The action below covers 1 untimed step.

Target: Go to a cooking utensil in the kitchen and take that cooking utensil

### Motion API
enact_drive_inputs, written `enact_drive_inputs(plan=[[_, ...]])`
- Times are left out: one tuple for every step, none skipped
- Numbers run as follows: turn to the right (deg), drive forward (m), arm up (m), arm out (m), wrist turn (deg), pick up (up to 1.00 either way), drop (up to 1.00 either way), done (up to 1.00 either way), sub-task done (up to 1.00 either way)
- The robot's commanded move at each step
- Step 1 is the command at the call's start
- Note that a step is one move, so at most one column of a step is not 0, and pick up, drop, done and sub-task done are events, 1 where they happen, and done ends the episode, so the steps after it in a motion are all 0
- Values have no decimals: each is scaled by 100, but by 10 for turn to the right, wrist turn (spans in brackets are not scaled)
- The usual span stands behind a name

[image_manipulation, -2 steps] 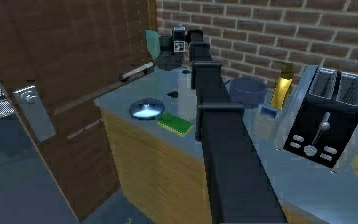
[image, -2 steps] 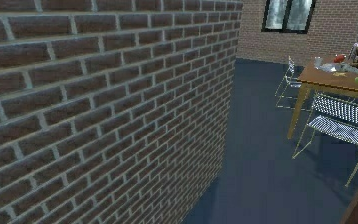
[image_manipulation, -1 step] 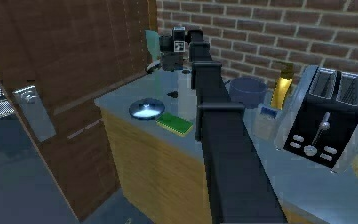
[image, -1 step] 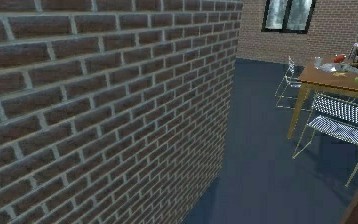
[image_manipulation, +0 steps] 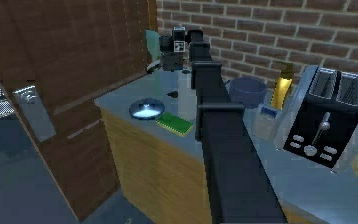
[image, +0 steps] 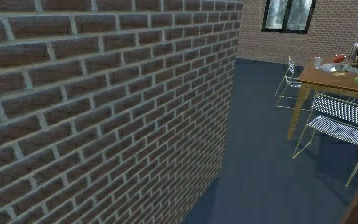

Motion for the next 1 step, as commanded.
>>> enact_drive_inputs(plan=[[0, 0, 0, 0, 0, 0, 0, 100, 0]])
